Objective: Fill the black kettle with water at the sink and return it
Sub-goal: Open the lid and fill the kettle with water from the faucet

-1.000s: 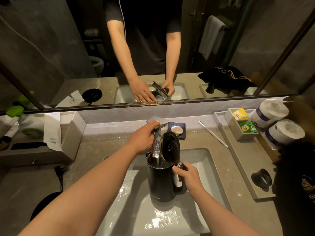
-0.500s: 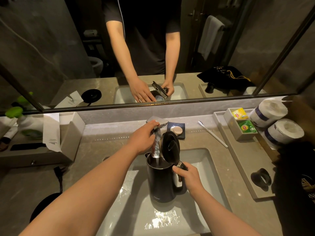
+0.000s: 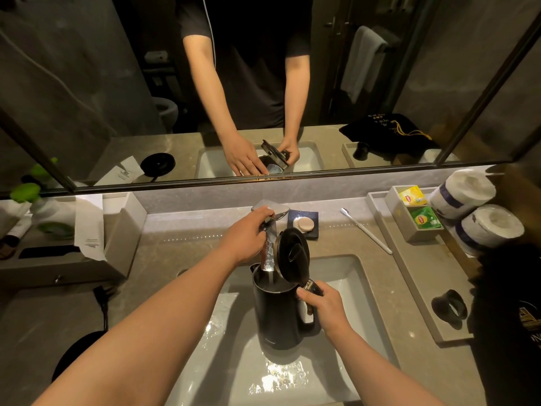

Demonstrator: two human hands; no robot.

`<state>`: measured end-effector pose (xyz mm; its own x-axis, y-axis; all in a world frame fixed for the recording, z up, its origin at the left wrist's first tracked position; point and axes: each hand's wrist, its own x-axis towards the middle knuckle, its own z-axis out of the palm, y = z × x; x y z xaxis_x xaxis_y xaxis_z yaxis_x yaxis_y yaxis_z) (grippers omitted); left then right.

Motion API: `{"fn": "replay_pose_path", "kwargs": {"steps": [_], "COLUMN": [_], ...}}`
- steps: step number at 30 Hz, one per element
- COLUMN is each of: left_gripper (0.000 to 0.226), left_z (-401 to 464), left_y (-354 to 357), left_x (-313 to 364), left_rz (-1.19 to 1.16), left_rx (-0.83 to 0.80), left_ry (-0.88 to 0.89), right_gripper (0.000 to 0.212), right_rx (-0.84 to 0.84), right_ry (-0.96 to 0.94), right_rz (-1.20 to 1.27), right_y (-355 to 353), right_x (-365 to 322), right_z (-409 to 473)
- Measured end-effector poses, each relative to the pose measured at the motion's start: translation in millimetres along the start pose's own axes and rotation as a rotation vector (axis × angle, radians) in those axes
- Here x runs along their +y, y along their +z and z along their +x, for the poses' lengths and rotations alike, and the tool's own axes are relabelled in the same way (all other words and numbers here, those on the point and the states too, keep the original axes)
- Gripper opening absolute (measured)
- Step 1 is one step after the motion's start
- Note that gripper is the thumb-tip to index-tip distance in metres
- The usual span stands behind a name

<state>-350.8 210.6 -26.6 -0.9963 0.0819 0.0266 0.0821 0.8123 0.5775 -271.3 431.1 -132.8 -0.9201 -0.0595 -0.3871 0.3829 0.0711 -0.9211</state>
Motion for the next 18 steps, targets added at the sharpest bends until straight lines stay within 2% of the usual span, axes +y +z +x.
{"fn": "replay_pose_path", "kwargs": {"steps": [8,13,18], "left_gripper": [0.059,0.059,0.059], "left_z": [0.6,0.5,1.0], "left_y": [0.2,-0.4,0.0], "left_x": [-1.1,-1.0,-2.0], "left_rz": [0.005,0.005,0.006], "left_rx": [-0.011,-0.014,-0.018], "left_ry": [-0.009,-0.004,0.001], "right_gripper": [0.017,0.035,0.032], "right_rx": [0.007,0.010,-0.004], "right_ry": [-0.002,-0.009,-0.021], "right_rz": [-0.009,-0.011,-0.020], "right_y": [-2.0,-2.2,-2.1], "right_x": [0.2,-0.6,1.6], "right_z": [1.1,1.1,0.8]}}
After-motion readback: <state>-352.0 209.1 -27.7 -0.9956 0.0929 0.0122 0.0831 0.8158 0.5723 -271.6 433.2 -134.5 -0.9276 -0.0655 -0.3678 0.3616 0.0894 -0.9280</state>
